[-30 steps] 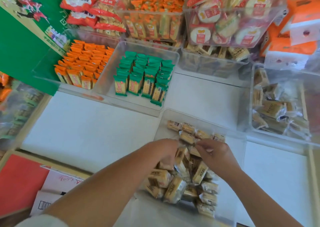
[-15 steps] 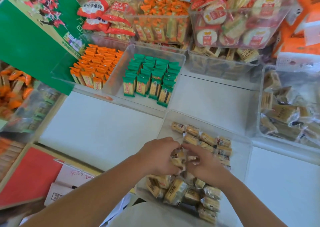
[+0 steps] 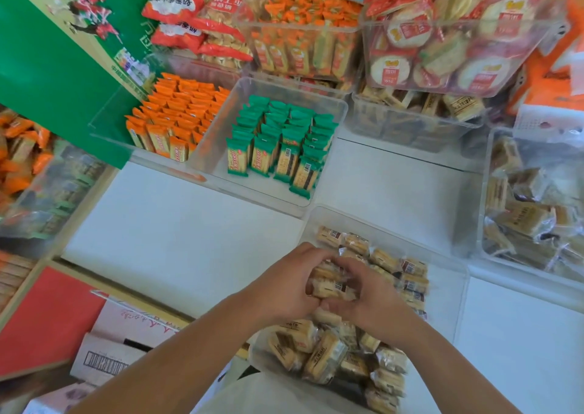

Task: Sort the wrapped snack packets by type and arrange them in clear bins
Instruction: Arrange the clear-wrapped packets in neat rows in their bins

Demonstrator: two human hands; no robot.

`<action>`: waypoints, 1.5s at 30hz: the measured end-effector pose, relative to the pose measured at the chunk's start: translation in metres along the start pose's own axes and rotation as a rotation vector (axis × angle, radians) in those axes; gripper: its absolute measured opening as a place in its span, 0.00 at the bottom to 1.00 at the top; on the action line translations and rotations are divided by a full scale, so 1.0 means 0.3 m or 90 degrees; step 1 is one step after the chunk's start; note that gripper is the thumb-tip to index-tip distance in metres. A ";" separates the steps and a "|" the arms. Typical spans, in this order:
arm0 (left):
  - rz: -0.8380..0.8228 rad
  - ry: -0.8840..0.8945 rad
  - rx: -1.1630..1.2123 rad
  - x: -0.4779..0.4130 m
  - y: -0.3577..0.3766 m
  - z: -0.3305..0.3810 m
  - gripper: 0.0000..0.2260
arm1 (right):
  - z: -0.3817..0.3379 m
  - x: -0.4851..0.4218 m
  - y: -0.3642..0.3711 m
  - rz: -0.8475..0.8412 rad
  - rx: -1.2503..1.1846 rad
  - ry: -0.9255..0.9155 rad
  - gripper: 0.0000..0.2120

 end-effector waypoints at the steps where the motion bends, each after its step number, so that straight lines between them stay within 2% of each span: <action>1: -0.004 -0.004 0.032 0.005 -0.011 -0.007 0.37 | 0.001 -0.007 -0.008 0.015 0.018 0.008 0.36; 3: 0.029 -0.020 0.088 0.019 -0.042 -0.039 0.36 | -0.003 -0.028 -0.021 0.052 0.047 0.016 0.35; 7: 0.168 -0.060 0.104 0.054 -0.095 -0.138 0.28 | -0.018 -0.114 -0.031 0.112 0.103 0.021 0.31; 12: 0.161 -0.063 0.110 0.091 -0.075 -0.206 0.25 | 0.010 -0.212 0.040 0.084 0.174 0.003 0.32; 15: 0.149 -0.073 0.104 0.103 -0.064 -0.232 0.24 | 0.072 -0.212 0.072 0.111 0.381 -0.022 0.33; 17: 0.140 -0.068 0.087 0.106 -0.057 -0.245 0.24 | 0.089 -0.209 0.080 0.088 0.527 0.008 0.31; 19: 0.130 -0.056 0.061 0.107 -0.051 -0.255 0.23 | 0.102 -0.212 0.085 0.084 0.563 0.048 0.31; 22: 0.114 -0.042 0.016 0.113 -0.044 -0.249 0.23 | 0.099 -0.210 0.087 0.108 0.565 0.049 0.33; 25: 0.147 0.037 -0.063 0.116 -0.047 -0.185 0.17 | 0.104 -0.188 0.070 0.140 0.504 0.021 0.35; 26: 0.143 0.065 -0.079 0.113 -0.039 -0.150 0.14 | 0.110 -0.171 0.061 0.180 0.457 -0.007 0.34; 28: 0.101 0.091 -0.116 0.086 0.006 -0.084 0.11 | 0.125 -0.119 0.042 0.266 0.384 -0.072 0.24; 30: 0.037 0.047 -0.194 0.031 0.077 -0.030 0.09 | 0.127 -0.045 0.018 0.328 0.329 -0.082 0.15; 33: -0.045 -0.085 -0.301 -0.061 0.174 -0.007 0.13 | 0.119 0.063 -0.006 0.361 0.249 -0.046 0.08; 37: -0.064 -0.192 -0.278 -0.126 0.239 -0.020 0.28 | 0.171 0.129 -0.024 0.297 0.152 -0.049 0.06; 42: -0.002 -0.270 -0.104 -0.110 0.257 -0.023 0.40 | 0.198 0.150 -0.025 0.190 0.115 -0.033 0.10; 43: 0.008 -0.279 -0.074 -0.099 0.259 -0.021 0.40 | 0.193 0.147 -0.024 0.179 0.112 -0.026 0.11; 45: 0.014 -0.267 -0.052 -0.077 0.251 -0.009 0.31 | 0.182 0.124 -0.029 0.141 0.134 -0.017 0.17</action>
Point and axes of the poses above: each hand's wrist, its own x-axis away from the middle knuckle, its own y-axis out of the palm, z = x × y, the point moved 3 cm from there along -x, towards the middle knuckle, and after that the axes turned 12 degrees about -y, right-handed, at the moved point
